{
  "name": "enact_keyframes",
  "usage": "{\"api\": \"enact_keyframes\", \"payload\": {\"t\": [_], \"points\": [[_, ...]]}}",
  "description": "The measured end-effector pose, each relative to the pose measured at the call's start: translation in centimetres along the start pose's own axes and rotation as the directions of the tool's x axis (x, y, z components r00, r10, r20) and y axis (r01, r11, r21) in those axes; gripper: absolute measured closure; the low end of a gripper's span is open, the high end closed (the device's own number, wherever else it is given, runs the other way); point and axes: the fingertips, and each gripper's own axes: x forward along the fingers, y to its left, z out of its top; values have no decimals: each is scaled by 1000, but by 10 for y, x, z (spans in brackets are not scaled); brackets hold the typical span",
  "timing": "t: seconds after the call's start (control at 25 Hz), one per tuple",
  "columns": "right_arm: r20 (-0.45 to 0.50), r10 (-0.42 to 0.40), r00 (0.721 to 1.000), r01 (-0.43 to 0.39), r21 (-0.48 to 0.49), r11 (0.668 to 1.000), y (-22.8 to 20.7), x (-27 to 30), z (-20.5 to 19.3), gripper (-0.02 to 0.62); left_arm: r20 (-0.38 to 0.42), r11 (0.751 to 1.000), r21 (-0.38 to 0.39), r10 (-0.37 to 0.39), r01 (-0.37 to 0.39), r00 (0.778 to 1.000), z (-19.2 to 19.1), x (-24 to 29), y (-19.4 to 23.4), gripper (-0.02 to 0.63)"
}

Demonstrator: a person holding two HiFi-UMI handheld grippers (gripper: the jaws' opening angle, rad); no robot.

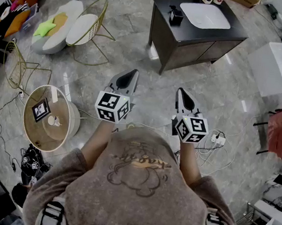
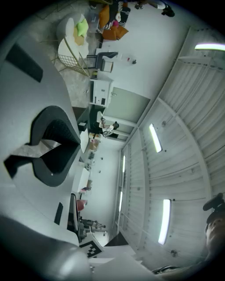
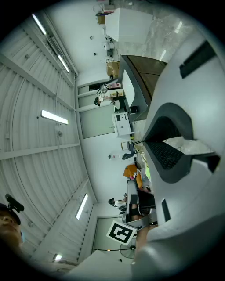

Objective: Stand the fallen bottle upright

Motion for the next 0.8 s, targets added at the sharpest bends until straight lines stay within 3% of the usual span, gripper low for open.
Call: {"api": "enact_keyframes", "payload": {"t": [0.44, 0.8], "points": [[-8, -27, 1000, 27, 1, 1000, 25, 25, -10, 598, -31, 999, 3, -44, 44, 999, -9, -3, 31, 588], [-32, -56, 998, 56, -1, 998, 21, 59, -14, 598, -25, 998, -5, -67, 67, 997, -6, 18, 59, 588]]}}
